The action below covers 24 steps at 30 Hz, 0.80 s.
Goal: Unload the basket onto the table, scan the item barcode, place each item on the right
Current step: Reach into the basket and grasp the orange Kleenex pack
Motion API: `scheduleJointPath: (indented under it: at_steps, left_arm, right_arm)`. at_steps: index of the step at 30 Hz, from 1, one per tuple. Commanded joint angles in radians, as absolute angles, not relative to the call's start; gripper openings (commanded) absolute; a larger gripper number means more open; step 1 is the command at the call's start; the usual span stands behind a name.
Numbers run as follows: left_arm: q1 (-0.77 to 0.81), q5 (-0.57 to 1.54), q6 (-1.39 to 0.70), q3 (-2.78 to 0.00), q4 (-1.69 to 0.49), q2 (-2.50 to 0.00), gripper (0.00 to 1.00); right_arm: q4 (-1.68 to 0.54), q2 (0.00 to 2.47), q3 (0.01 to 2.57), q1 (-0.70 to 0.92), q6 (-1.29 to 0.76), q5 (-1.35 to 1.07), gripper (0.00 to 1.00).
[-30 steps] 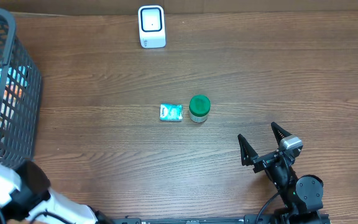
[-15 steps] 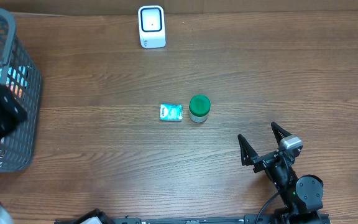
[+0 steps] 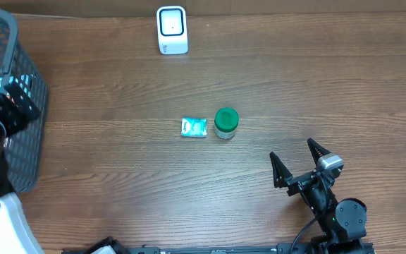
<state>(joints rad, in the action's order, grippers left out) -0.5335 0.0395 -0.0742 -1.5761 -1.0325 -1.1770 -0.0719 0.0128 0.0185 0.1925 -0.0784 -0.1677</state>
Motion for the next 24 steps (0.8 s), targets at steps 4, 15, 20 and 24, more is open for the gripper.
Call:
scheduleJointPath:
  at_steps: [4,15,20,24]
  left_arm:
    - [-0.641,-0.022,-0.059,-1.618,-1.024,-1.304,0.99]
    - [-0.682,-0.133,-0.158,-1.618,-1.038,-1.525,1.0]
    - [-0.681,-0.035,-0.149,-1.622,-1.014,-1.534,1.0]
    - [-0.683,0.06,-0.115,-1.654,-1.009,-1.525,1.0]
  right_arm:
    - [-0.068,0.003,0.008,0.199,-0.084,-0.157,1.0]
    - [-0.068,0.003,0.008,0.199,-0.084,-0.157,1.0]
    - [-0.068,0.003,0.008,0.199,-0.084,-0.157,1.0]
    - [-0.068,0.003,0.008,0.199,-0.084,-0.157,1.0]
